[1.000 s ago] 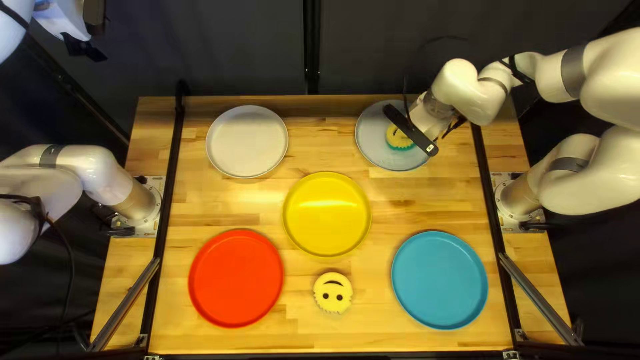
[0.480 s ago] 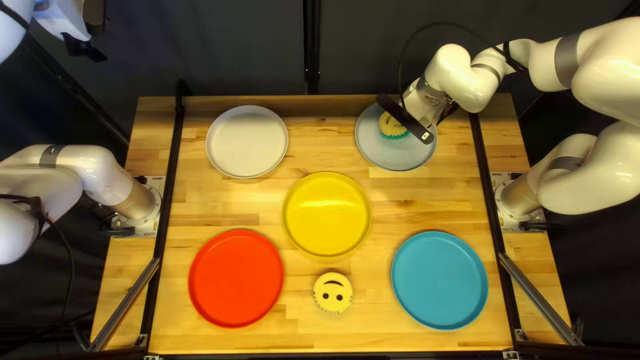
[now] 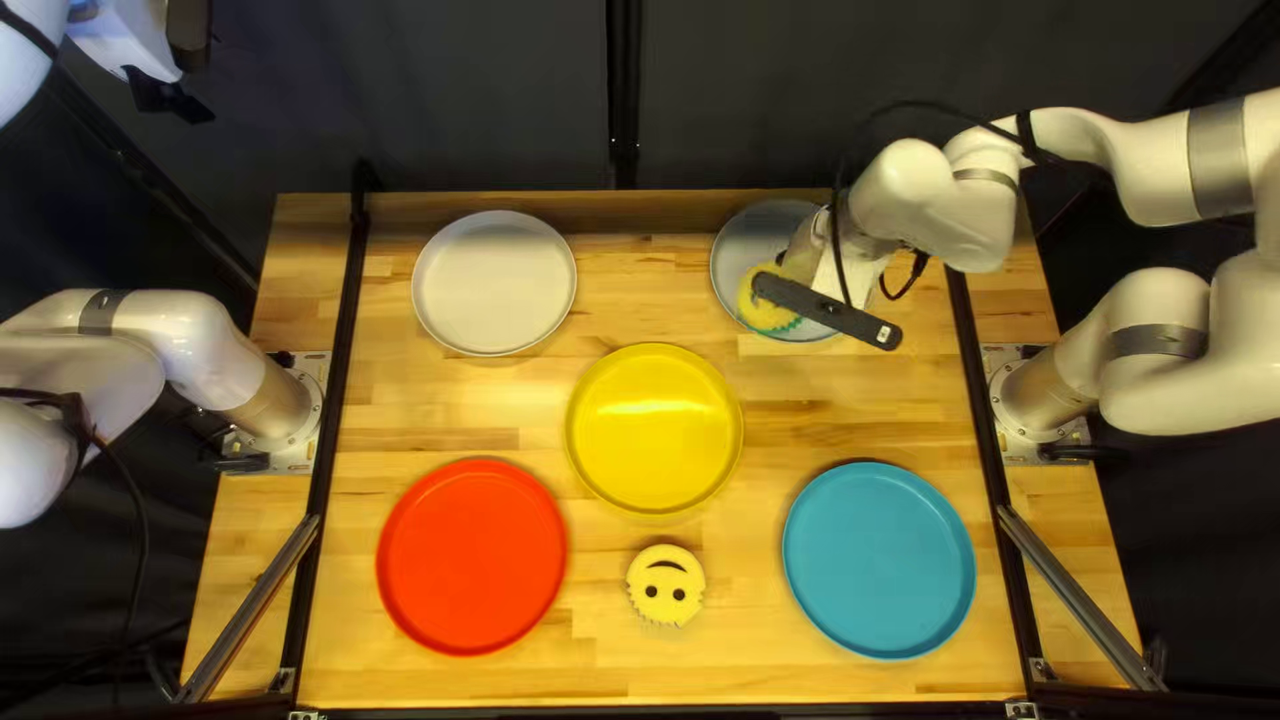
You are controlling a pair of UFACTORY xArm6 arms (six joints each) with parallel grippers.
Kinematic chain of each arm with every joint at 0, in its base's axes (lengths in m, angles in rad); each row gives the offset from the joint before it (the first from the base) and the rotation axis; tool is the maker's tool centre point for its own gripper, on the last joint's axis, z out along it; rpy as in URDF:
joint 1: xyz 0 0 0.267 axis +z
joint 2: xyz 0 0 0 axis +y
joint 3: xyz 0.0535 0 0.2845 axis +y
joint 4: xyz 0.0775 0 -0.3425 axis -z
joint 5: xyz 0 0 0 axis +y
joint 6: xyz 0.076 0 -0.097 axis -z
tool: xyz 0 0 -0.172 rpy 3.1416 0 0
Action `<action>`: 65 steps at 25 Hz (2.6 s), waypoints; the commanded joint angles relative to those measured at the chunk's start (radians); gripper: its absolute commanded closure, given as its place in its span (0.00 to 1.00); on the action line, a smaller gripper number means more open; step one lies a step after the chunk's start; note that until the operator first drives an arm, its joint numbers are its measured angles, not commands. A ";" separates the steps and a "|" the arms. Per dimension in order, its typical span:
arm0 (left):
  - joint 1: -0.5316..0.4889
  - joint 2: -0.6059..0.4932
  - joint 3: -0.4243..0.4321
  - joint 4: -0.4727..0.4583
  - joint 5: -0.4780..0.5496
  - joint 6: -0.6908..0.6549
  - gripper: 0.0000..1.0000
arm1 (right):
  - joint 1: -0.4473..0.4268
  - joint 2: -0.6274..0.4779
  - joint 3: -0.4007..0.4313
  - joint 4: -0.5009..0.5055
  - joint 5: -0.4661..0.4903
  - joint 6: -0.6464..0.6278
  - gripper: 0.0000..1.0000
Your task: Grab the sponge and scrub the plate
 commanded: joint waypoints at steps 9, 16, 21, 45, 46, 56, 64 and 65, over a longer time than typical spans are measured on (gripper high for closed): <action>0.000 0.000 0.000 0.000 0.000 0.000 0.00 | -0.004 0.006 -0.026 0.043 0.011 -0.080 1.00; 0.000 0.000 0.000 0.000 0.000 0.000 0.00 | 0.062 0.027 -0.064 -0.026 0.010 0.066 1.00; 0.000 0.000 0.000 0.000 0.000 0.000 0.00 | 0.214 0.057 -0.117 -0.104 0.044 0.157 1.00; 0.000 0.000 0.000 0.000 0.000 0.000 0.00 | 0.496 0.124 -0.197 -0.104 0.194 -0.123 1.00; 0.000 0.000 0.000 0.000 0.000 0.000 0.00 | 0.496 0.124 -0.197 -0.104 0.194 -0.123 1.00; 0.000 0.000 0.000 0.000 0.000 0.000 0.00 | 0.538 0.159 -0.228 -0.131 0.218 -0.097 1.00; 0.000 0.000 0.000 0.000 0.000 0.000 0.00 | 0.617 0.175 -0.255 -0.109 0.296 -0.124 1.00; 0.000 0.000 0.000 0.000 0.000 0.000 0.00 | 0.619 0.171 -0.249 -0.103 0.297 -0.142 1.00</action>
